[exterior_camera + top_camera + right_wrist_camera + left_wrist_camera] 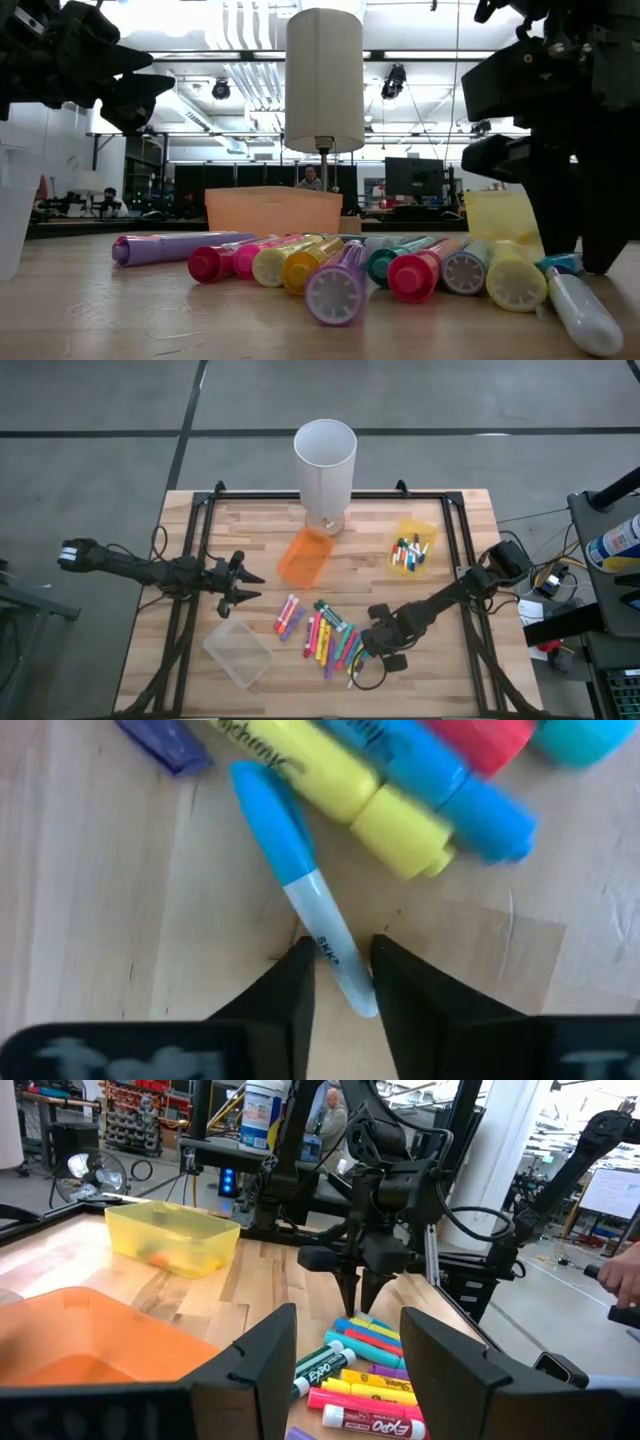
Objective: Pick & Place Markers
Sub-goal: Put the small light blue marker pen into the yellow bin
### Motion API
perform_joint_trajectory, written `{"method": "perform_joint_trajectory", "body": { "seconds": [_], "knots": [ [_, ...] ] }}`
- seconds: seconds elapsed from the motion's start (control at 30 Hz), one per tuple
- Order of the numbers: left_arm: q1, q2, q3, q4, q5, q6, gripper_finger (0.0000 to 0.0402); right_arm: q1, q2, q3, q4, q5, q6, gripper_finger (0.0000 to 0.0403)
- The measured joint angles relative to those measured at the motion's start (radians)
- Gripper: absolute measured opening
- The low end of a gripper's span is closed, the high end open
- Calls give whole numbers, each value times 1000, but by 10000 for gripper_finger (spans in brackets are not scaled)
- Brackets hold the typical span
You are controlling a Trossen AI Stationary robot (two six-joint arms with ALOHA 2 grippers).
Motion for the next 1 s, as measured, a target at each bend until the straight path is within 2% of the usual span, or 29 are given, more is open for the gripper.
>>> {"method": "perform_joint_trajectory", "body": {
  "seconds": [0.27, 0.43, 0.77, 0.9, 1.0],
  "knots": [
    [0, 0, 0, 0, 0, 0, 174, -1, 6, 41, -47, -2, 24, 21],
    [0, 0, 0, 0, 0, 0, 174, -9, 7, 100, -166, 28, 24, 25],
    [0, 0, 0, 0, 0, 0, 174, -61, -50, 222, -510, 241, 25, 26],
    [0, 0, 0, 0, 0, 0, 174, -106, -126, 218, -581, 311, 90, 26],
    [0, 0, 0, 0, 0, 0, 174, -158, -194, 200, -623, 362, 201, 26]
  ]
}}
